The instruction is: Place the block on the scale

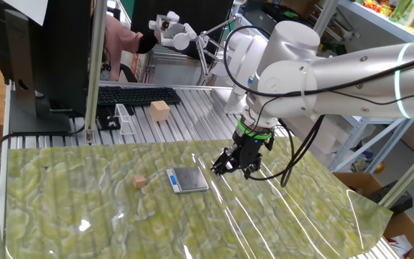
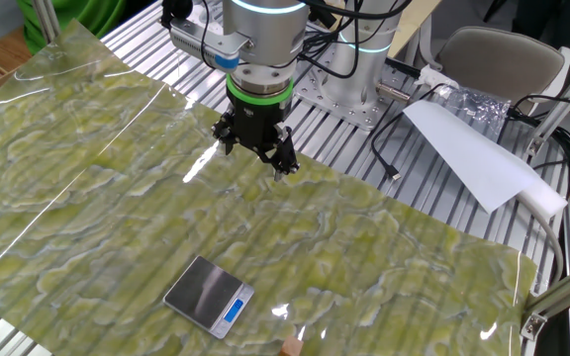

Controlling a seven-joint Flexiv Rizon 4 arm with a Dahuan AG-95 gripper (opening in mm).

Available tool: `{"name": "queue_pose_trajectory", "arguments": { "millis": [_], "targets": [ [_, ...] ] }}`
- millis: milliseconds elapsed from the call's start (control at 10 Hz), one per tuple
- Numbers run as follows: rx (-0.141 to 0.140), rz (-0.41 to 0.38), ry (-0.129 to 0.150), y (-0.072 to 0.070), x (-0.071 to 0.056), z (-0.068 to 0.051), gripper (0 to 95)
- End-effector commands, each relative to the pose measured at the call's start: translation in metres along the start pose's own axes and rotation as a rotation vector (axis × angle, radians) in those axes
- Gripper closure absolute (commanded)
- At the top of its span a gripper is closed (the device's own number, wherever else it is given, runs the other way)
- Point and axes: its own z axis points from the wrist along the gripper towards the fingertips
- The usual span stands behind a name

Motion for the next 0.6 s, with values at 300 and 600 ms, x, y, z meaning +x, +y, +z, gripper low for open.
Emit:
{"name": "queue_pose_trajectory", "arguments": {
  "millis": [300, 600],
  "targets": [
    [-0.004, 0.075, -0.045, 0.0001, -0.0002, 0.0002, 95.0],
    [-0.008, 0.040, -0.046, 0.0002, -0.0001, 0.0002, 95.0]
  ]
}}
